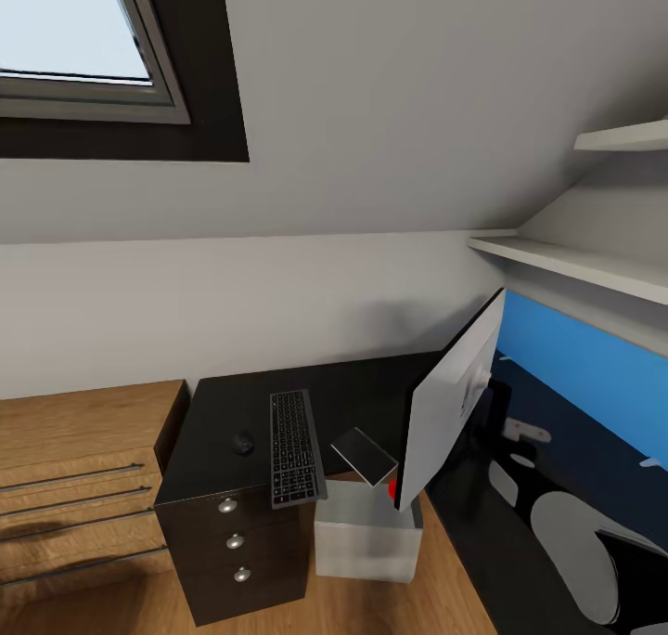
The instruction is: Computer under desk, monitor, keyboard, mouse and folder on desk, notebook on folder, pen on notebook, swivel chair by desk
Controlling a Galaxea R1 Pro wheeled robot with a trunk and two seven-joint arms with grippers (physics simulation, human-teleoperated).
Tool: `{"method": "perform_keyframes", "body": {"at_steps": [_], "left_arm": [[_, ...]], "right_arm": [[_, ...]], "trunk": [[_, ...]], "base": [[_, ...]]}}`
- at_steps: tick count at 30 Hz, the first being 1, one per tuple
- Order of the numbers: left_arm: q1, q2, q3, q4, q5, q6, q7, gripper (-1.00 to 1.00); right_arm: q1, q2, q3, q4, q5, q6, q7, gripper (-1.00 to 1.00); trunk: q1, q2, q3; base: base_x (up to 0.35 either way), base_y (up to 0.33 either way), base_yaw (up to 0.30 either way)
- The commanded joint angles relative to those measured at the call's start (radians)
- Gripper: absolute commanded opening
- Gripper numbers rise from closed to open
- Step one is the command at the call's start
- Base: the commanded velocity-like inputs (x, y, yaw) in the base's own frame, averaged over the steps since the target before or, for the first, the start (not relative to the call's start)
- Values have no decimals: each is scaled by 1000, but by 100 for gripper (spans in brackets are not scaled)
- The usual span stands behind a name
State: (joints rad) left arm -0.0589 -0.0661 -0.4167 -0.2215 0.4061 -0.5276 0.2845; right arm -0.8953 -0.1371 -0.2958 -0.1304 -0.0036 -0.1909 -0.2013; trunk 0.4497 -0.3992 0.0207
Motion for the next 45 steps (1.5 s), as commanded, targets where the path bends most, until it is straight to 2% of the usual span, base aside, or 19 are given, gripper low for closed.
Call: {"method": "perform_keyframes", "body": {"at_steps": [1, 5, 6, 12, 14, 15, 17, 20, 23, 27, 28, 32, 45], "left_arm": [[0, -1, -6, -32, 4, 11, 8, 100], [0, -4, -6, -160, 3, 122, 10, 100], [0, -3, -1, -317, 5, 317, 10, 100], [0, 6, 4, -582, 10, 626, 12, 100], [0, 12, 5, -622, 17, 666, 12, 100], [0, 23, 5, -658, 46, 708, 12, 100], [0, 37, 5, -646, 67, 720, 11, 100], [1, 54, 5, -612, 79, 723, 9, 100], [1, 71, 4, -554, 87, 674, 7, 100], [1, 75, 3, -531, 90, 598, 6, 100], [1, 76, 2, -524, 91, 560, 6, 100], [1, 78, 1, -513, 92, 498, 6, 100], [1, 79, 1, -510, 93, 478, 7, 100]], "right_arm": [[-1, 0, -2, 3, -1, -4, -1, 100], [-1, 0, -2, 9, -1, -2, -1, 100], [-1, 0, -2, 12, -1, -1, -1, 100], [-1, 1, -2, 13, -1, -2, -2, 100], [-1, 1, -2, 14, 0, -2, -2, 100], [-1, 1, -2, 15, -1, -2, -2, 100], [0, 1, -2, 15, -1, -2, -3, 100], [0, 1, -2, 15, -1, -2, -3, 100], [1, 1, -2, 15, -1, -2, -3, 100], [1, 1, -2, 15, -1, -2, -3, 100], [1, 1, -2, 15, -1, -2, -3, 100], [1, 1, -2, 15, -1, -3, -3, 100], [1, 0, -3, 15, -2, -4, -2, 100]], "trunk": [[0, -1, -1], [0, -1, -1], [0, -1, -1], [0, -1, -1], [0, -1, -1], [0, -1, -1], [0, -1, -1], [0, -1, -1], [0, -1, -1], [0, -1, -1], [0, -1, -1], [0, -1, -1], [0, -1, -1]], "base": [[0, 0, 0], [0, 0, 0], [0, 0, 0], [0, 0, 0], [0, 0, 0], [0, 0, 0], [0, 0, 0], [0, 0, 0], [0, 0, 0], [0, 0, 0], [0, 0, 0], [0, 0, 0], [0, 0, 0]]}}
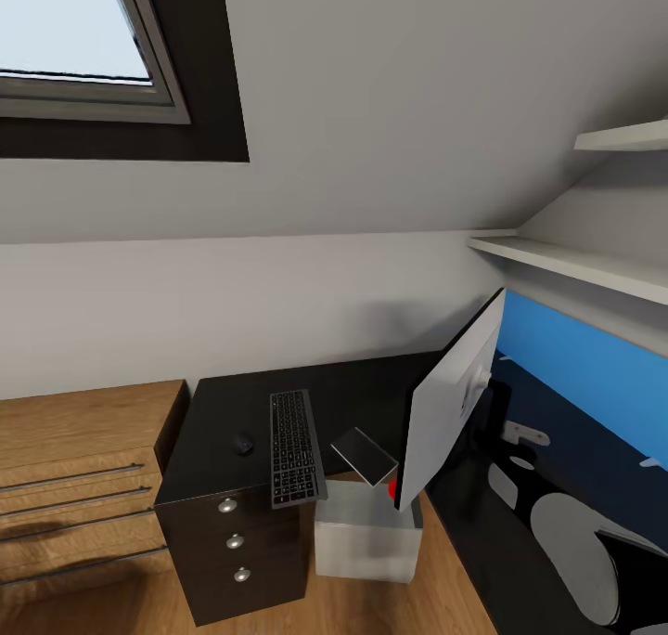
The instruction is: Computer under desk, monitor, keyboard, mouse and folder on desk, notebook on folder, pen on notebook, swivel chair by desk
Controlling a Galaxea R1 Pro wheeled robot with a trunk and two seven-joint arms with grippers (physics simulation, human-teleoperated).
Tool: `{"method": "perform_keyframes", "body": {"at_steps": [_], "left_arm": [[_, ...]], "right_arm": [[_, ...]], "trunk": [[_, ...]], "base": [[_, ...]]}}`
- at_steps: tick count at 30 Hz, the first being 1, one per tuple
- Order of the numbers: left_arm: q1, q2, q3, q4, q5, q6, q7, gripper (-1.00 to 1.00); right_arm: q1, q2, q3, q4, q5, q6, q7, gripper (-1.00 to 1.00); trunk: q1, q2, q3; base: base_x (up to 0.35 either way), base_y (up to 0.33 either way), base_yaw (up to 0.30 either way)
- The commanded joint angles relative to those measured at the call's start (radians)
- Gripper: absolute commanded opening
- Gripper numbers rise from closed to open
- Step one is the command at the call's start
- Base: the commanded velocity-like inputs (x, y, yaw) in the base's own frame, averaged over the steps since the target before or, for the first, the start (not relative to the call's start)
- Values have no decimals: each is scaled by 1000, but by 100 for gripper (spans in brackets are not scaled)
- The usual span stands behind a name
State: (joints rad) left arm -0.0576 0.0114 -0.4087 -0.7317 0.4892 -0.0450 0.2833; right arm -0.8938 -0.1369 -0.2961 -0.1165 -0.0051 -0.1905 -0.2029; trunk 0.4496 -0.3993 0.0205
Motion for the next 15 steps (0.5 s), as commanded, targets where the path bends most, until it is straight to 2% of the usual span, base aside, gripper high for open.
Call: {"method": "perform_keyframes", "body": {"at_steps": [1, 15], "left_arm": [[-1, 1, -7, 0, 10, -5, 8, 100], [-1, 2, -7, 0, 11, -4, 8, 100]], "right_arm": [[-1, 0, -3, 1, -1, -4, -1, 100], [-1, -1, -3, 0, -1, -7, -1, 100]], "trunk": [[0, -1, 0], [0, -1, 0]], "base": [[0, 0, 0], [0, 0, 0]]}}
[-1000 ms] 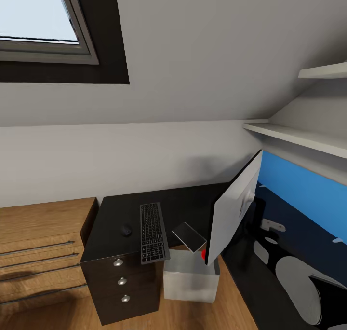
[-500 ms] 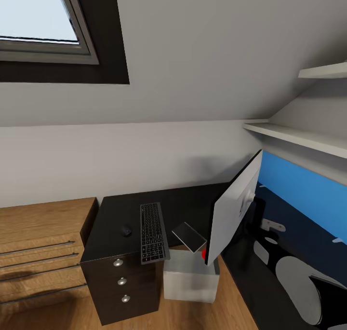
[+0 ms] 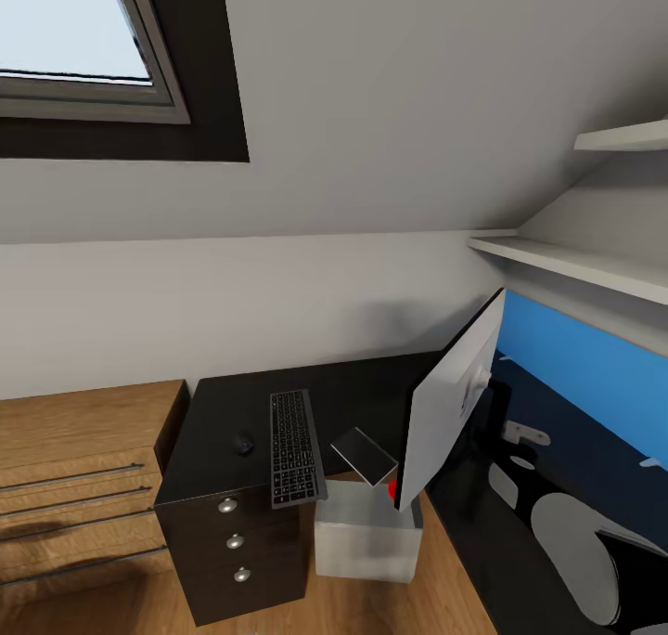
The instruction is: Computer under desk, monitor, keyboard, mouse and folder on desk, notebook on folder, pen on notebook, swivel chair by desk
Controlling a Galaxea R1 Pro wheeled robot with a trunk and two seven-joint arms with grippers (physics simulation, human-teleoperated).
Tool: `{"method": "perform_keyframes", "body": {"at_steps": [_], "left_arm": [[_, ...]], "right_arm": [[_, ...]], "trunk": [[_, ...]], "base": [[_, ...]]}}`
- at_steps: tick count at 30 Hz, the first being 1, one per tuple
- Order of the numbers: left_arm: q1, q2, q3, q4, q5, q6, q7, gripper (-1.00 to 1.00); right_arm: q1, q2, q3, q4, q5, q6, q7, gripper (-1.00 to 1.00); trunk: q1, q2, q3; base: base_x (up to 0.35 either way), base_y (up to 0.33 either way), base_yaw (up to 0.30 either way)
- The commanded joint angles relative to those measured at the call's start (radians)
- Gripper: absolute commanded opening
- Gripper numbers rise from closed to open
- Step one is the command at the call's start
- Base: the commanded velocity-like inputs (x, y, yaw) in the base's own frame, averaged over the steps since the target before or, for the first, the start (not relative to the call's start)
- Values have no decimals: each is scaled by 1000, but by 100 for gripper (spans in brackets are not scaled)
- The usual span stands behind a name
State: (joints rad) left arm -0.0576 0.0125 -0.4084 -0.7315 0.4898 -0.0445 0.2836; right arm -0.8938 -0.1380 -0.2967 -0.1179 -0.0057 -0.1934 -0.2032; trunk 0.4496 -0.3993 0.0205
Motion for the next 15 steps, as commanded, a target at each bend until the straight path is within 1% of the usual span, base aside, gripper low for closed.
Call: {"method": "perform_keyframes", "body": {"at_steps": [1, 2, 7, 15], "left_arm": [[-1, 1, -7, 0, 10, -5, 8, 100], [-1, -1, -5, -4, 10, -5, 6, 100], [-1, -2, -4, -5, 10, -4, 8, 100], [-1, -2, -4, -5, 11, -4, 12, 100]], "right_arm": [[-1, 0, -2, 1, -1, -4, -1, 100], [-1, 0, -3, 1, 0, -2, -3, 100], [-1, 0, -2, 1, 0, -4, -22, 100], [-1, 0, -2, 1, 0, -4, -22, 100]], "trunk": [[0, -1, 0], [0, -1, 0], [20, -36, -16], [50, -92, -41]], "base": [[0, 0, 0], [0, 0, 0], [0, 0, 0], [0, 0, 0]]}}
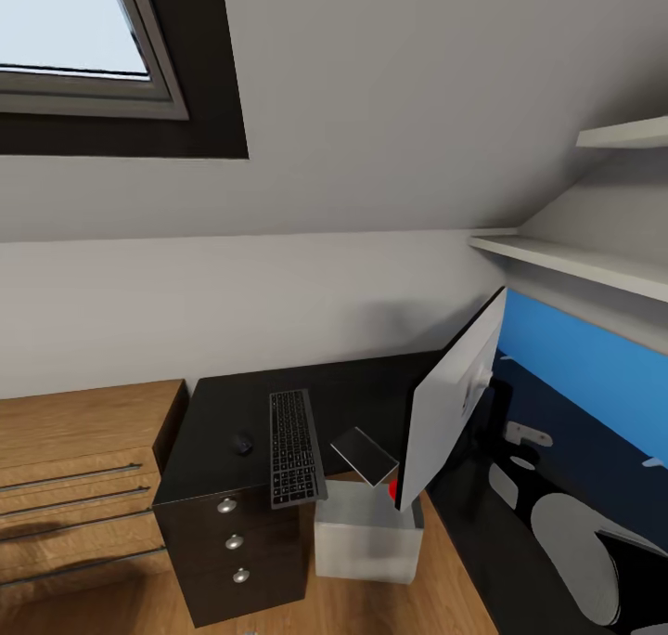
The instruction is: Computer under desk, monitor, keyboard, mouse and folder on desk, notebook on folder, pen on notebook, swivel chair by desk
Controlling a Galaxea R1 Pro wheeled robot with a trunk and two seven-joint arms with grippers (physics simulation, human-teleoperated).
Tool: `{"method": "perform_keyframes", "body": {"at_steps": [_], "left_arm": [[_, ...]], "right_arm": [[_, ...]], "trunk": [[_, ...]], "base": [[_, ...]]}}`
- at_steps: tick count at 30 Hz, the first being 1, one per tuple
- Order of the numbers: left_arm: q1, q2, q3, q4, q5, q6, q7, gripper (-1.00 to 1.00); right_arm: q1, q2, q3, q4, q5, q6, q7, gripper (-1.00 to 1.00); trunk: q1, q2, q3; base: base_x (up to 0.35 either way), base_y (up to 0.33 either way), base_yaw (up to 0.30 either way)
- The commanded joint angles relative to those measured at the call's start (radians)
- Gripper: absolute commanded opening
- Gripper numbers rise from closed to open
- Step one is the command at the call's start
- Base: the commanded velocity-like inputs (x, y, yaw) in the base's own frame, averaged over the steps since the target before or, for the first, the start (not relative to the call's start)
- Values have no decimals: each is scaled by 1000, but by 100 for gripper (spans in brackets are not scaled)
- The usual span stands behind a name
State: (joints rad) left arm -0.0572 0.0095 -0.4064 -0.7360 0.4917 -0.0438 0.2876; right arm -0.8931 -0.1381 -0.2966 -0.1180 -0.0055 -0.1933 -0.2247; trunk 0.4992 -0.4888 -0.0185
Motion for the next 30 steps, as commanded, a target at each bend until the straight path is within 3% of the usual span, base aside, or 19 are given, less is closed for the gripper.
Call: {"method": "perform_keyframes", "body": {"at_steps": [1, 30], "left_arm": [[-1, 1, -6, 0, 10, -5, 8, 100], [-1, 0, -6, 1, 9, -5, 8, 100]], "right_arm": [[-1, 0, -3, 1, -1, -5, -1, 100], [0, -10, -3, 1, 0, -8, 1, 100]], "trunk": [[4, -9, -5], [116, -212, -96]], "base": [[0, 0, 0], [0, 0, 0]]}}
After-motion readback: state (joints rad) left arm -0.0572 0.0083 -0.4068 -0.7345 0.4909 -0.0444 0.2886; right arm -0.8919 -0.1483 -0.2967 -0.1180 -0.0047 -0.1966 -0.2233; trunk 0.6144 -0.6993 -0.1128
